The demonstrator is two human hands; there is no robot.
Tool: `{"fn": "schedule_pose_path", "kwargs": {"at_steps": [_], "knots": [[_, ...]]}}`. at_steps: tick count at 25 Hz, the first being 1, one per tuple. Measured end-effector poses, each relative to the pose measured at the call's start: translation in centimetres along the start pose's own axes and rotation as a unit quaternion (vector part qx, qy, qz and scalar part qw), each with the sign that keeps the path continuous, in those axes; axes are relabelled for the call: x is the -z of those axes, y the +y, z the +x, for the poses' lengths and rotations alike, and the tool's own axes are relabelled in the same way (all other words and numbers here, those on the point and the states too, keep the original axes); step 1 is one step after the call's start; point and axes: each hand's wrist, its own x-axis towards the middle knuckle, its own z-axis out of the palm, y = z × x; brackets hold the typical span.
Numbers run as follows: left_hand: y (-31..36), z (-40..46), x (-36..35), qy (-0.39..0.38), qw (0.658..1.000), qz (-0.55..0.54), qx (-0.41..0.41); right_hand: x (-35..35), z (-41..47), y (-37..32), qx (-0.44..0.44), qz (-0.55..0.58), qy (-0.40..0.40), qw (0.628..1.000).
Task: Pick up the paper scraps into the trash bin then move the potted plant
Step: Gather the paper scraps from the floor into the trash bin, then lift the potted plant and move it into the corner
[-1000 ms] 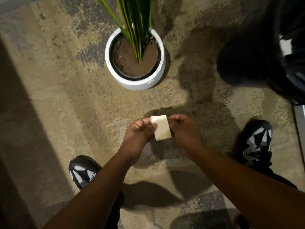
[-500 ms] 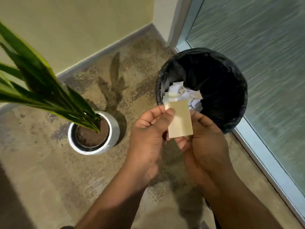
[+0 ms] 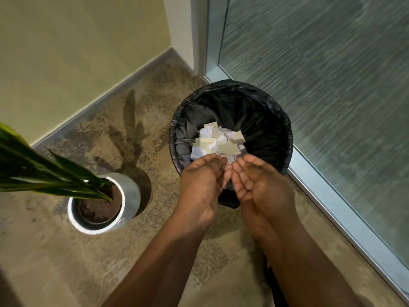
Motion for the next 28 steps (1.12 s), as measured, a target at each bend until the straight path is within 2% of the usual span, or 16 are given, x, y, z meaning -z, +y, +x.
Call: {"fn": "schedule_pose_path", "kwargs": {"at_steps": [9, 12, 15, 18, 20, 22, 24, 26, 28], "knots": [[0.1, 0.7, 1.6, -0.019, 1.0, 0.006, -0.01, 0.0, 0.5, 0.8, -0.03, 0.02, -0.043, 0.998], [0.3, 0.5, 4.0, -0.03, 0.998, 0.018, -0.054, -0.2, 0.0, 1.8, -0.02, -0.042, -0.07, 0.996], [0.6, 0.6, 8.6, 0.015, 0.994, 0.012, -0.105, -0.7, -1.0, 3.9, 0.0, -0.138, -0.133, 0.981], [0.9, 1.0, 14.8, 0.106, 0.985, -0.002, -0.139, -1.3, -2.2, 7.0, 0.027, -0.257, -0.202, 0.945], [1.0, 1.9, 19.3, 0.189, 0.964, 0.03, -0.186, -1.7, -3.1, 9.3, 0.026, -0.304, -0.233, 0.924], [0.9, 3.0, 24.0, 0.304, 0.919, 0.114, -0.223, -1.9, -3.6, 12.5, 0.013, -0.339, -0.241, 0.91], [1.3, 4.7, 28.2, 0.39, 0.864, 0.237, -0.211, -3.0, -3.0, 16.1, -0.001, -0.382, -0.238, 0.893], [2.3, 7.0, 32.2, 0.398, 0.843, 0.333, -0.141, -5.7, -0.7, 20.7, 0.025, -0.468, -0.263, 0.843], [3.4, 9.8, 35.7, 0.343, 0.856, 0.372, -0.104, -9.0, 3.0, 25.6, 0.102, -0.585, -0.278, 0.755]]}}
